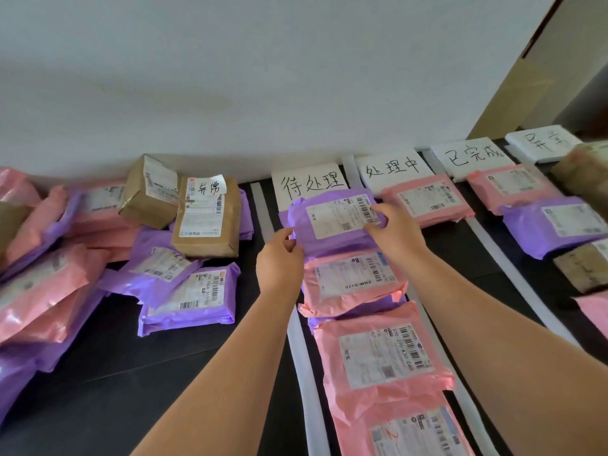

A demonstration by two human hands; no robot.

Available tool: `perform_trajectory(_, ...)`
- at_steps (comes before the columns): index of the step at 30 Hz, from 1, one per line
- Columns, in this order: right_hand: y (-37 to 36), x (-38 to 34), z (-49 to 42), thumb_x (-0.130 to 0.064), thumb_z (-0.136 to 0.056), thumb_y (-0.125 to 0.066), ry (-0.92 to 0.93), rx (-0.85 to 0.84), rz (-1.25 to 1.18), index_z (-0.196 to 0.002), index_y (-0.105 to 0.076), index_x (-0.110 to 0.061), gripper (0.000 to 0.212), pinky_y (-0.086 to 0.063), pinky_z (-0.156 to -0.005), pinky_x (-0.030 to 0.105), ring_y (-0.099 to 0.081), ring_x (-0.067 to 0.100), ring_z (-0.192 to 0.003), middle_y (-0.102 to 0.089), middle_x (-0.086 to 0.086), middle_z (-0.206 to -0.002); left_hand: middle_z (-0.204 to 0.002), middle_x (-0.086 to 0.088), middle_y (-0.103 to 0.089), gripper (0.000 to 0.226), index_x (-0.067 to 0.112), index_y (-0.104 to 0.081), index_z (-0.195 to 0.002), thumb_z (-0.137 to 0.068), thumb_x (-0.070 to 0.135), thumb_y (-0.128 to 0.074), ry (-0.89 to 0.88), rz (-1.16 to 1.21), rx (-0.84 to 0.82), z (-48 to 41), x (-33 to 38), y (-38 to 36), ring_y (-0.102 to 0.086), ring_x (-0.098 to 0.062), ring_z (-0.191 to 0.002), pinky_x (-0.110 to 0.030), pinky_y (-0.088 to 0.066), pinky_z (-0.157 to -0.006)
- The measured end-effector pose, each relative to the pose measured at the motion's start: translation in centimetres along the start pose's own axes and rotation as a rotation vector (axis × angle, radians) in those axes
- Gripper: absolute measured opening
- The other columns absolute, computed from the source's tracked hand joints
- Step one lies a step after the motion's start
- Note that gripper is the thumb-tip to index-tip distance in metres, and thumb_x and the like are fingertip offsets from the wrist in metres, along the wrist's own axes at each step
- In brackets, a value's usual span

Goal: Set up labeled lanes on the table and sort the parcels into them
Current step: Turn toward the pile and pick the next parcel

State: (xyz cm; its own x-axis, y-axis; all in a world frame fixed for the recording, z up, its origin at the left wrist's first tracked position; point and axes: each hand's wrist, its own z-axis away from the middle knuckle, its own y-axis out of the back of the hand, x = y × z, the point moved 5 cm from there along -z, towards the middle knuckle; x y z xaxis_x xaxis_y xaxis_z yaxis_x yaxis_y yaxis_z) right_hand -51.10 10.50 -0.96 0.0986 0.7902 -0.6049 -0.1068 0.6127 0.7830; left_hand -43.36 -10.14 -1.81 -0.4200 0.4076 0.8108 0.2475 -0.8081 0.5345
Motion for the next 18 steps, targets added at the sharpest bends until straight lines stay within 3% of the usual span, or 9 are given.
perform_trajectory(6,-1.3,1.2,-0.7,-0.022,-0.095,-0.058,-0.048,-0.048,0.143,-0.141,-0.05,-0.026,0.047,-0.04,-0.105,0.046,-0.057,0.027,-0.117,-0.054,0.002,-0.136,-0.12,-0.001,-0.068,0.045,0.029,-0.053,-0.139,-0.096,0.015,-0.055,0.0,-0.097,-0.082,-0.6,-1.7,-1.8,-0.065,-0.023,-0.1,-0.035,-0.054,-0.084)
perform_trajectory(12,-1.4,1.6,-0.7,-0.018,-0.093,-0.06,-0.036,-0.049,0.223,-0.137,-0.05,-0.023,0.045,-0.043,-0.095,0.043,-0.058,0.028,-0.109,-0.054,0.006,-0.126,-0.128,0.001,-0.063,0.048,0.031,-0.048,-0.143,-0.099,0.015,-0.054,-0.035,-0.148,-0.123,-0.2,-2.4,-2.7,-0.062,-0.018,-0.107,-0.02,-0.046,-0.075)
perform_trajectory(18,-1.0,1.2,0.0,-0.021,-0.095,-0.059,0.003,-0.019,0.197,-0.138,-0.05,-0.02,0.045,-0.047,-0.096,0.046,-0.058,0.027,-0.111,-0.052,0.006,-0.132,-0.134,0.0,-0.055,0.052,0.033,-0.043,-0.147,-0.098,0.019,-0.055,-0.07,-0.158,-0.095,0.2,-2.5,-2.4,-0.058,-0.019,-0.111,-0.027,-0.046,-0.085)
